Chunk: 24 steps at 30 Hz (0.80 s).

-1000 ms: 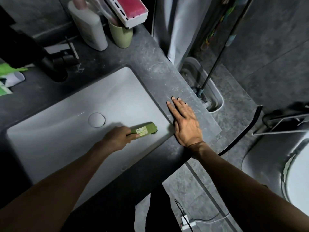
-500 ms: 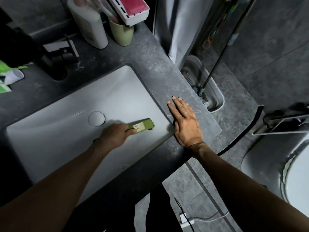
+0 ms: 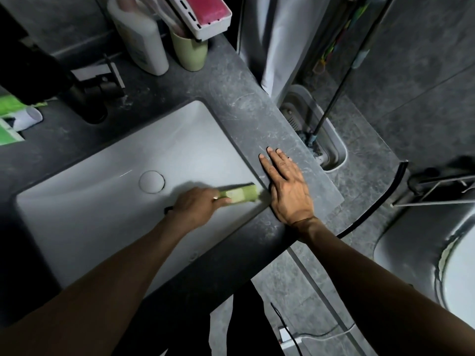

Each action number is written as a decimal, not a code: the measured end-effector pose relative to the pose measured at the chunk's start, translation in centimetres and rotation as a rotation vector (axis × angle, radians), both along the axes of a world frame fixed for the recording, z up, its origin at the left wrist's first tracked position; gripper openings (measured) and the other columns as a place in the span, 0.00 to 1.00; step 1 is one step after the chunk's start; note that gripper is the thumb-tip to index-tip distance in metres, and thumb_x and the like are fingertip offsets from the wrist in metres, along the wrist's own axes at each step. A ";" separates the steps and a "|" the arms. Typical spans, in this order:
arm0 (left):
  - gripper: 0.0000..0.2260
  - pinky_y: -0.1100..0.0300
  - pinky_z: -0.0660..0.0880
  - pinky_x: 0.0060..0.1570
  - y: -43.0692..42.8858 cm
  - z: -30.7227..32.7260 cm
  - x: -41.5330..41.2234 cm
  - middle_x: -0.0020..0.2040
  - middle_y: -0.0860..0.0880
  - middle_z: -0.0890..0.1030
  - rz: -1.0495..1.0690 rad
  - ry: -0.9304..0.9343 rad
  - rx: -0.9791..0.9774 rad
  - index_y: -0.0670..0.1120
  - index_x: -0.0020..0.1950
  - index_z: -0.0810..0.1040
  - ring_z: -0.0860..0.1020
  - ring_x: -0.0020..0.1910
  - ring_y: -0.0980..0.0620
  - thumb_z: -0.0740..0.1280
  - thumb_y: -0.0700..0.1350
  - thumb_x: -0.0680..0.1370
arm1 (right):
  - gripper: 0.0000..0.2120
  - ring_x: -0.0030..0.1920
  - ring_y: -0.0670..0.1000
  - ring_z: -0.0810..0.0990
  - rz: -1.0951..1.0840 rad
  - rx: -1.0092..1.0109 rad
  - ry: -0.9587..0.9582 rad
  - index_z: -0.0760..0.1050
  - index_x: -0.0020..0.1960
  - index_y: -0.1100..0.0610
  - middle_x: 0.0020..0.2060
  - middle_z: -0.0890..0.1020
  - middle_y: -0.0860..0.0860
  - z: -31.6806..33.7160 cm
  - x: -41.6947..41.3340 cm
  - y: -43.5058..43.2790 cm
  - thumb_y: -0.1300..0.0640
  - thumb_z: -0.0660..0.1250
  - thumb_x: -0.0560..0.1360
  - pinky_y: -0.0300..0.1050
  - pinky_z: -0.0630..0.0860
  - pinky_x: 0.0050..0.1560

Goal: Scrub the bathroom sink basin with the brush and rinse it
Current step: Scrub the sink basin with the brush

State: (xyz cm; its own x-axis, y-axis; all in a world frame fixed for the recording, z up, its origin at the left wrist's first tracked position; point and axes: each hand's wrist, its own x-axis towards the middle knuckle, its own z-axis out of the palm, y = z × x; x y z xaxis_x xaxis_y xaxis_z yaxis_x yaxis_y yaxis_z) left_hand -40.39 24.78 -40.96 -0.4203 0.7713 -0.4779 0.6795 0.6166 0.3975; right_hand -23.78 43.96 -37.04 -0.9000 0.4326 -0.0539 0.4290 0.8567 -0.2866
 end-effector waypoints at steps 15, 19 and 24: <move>0.24 0.56 0.72 0.38 2.0 0.2 0.0 0.43 0.46 0.80 -0.104 -0.312 -0.136 0.52 0.52 0.79 0.78 0.40 0.49 0.55 0.69 0.80 | 0.33 0.80 0.51 0.50 -0.005 -0.001 0.027 0.56 0.80 0.50 0.79 0.55 0.49 0.2 -0.2 0.0 0.59 0.56 0.75 0.56 0.55 0.77; 0.36 0.55 0.73 0.37 -1.5 -1.1 -4.8 0.37 0.45 0.80 -0.042 -0.196 -0.298 0.46 0.37 0.76 0.80 0.37 0.47 0.49 0.79 0.70 | 0.33 0.80 0.50 0.47 0.001 0.005 0.005 0.54 0.80 0.50 0.80 0.53 0.48 0.2 0.0 0.0 0.59 0.55 0.76 0.55 0.53 0.78; 0.35 0.54 0.73 0.39 -3.3 -0.6 -4.3 0.38 0.45 0.78 0.000 -0.119 -0.303 0.49 0.36 0.72 0.79 0.38 0.46 0.48 0.79 0.72 | 0.34 0.80 0.50 0.48 0.000 0.014 0.018 0.54 0.80 0.50 0.80 0.53 0.48 0.1 0.0 0.0 0.61 0.59 0.76 0.55 0.53 0.78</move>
State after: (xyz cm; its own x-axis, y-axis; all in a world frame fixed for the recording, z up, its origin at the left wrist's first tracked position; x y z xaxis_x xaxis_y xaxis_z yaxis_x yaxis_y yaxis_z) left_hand -44.66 21.48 -41.57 -0.3478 0.5869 -0.7311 0.6396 0.7187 0.2727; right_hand -23.82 44.00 -36.91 -0.9007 0.4333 -0.0320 0.4241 0.8606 -0.2820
